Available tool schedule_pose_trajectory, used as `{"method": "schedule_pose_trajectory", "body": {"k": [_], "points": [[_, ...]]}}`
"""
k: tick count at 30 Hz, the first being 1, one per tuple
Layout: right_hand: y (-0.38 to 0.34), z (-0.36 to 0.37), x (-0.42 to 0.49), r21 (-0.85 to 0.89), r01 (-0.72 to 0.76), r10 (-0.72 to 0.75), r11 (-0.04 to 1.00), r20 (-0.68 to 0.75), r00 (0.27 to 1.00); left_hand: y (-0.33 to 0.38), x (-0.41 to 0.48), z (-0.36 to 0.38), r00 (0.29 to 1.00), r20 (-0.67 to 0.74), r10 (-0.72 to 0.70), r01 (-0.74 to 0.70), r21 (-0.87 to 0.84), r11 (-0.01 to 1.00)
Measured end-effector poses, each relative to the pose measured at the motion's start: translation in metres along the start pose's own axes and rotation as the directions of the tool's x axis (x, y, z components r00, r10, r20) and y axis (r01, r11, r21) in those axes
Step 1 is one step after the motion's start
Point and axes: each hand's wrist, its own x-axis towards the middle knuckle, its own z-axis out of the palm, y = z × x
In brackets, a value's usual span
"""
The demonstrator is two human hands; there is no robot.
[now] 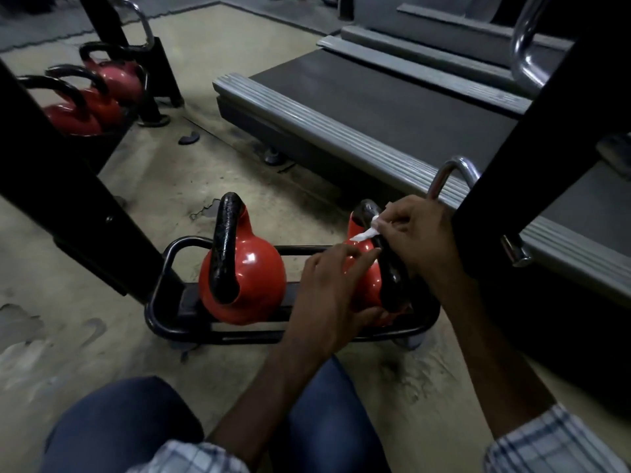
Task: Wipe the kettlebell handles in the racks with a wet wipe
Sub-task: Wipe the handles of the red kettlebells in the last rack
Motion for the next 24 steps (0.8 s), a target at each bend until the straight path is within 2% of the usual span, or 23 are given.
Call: {"method": "schedule_pose_trajectory", "body": {"k": [2,5,7,9,13,16,18,20,22,24], "points": [[0.001,-0.002,-0.004,-0.05,0.041,-0.041,0.998,-0.004,0.999,0.007,0.003,0.012,1.0,-0.025,-0.002,0.002,0.031,1.0],[-0.005,-0.004,0.002,-0.053,0.022,-0.021,0.998,0.023,1.0,0.008,0.003,0.022,0.998,-0.062,-0.024,0.027,0.045,0.999],[-0.015,0.0,0.017,-0.167,0.043,-0.032,0.985,0.063,0.997,0.008,0.003,0.025,0.996,-0.08,-0.037,0.042,0.061,0.997],[-0.027,0.008,0.042,-0.316,0.106,-0.053,0.943,0.17,0.984,0.011,0.005,0.027,0.995,-0.088,-0.048,0.055,0.078,0.995],[-0.044,0.024,0.088,-0.481,0.106,0.088,0.871,0.363,0.928,0.019,0.005,0.031,0.991,-0.113,-0.065,0.076,0.1,0.992],[-0.051,0.019,0.082,-0.581,0.251,0.072,0.774,0.474,0.877,0.02,0.005,0.033,0.988,-0.132,-0.074,0.088,0.106,0.99],[-0.051,0.012,0.063,-0.574,0.314,0.07,0.757,0.548,0.834,0.02,0.005,0.034,0.987,-0.141,-0.081,0.096,0.104,0.99],[-0.049,0.01,0.052,-0.549,0.349,0.031,0.76,0.567,0.823,0.02,0.004,0.035,0.986,-0.144,-0.085,0.101,0.113,0.988],[-0.049,0.018,0.06,-0.553,0.381,-0.04,0.741,0.53,0.847,0.02,0.004,0.035,0.985,-0.148,-0.086,0.103,0.11,0.989],[-0.051,0.031,0.077,-0.57,0.368,-0.04,0.735,0.505,0.862,0.02,0.004,0.035,0.985,-0.144,-0.092,0.106,0.099,0.989]]}}
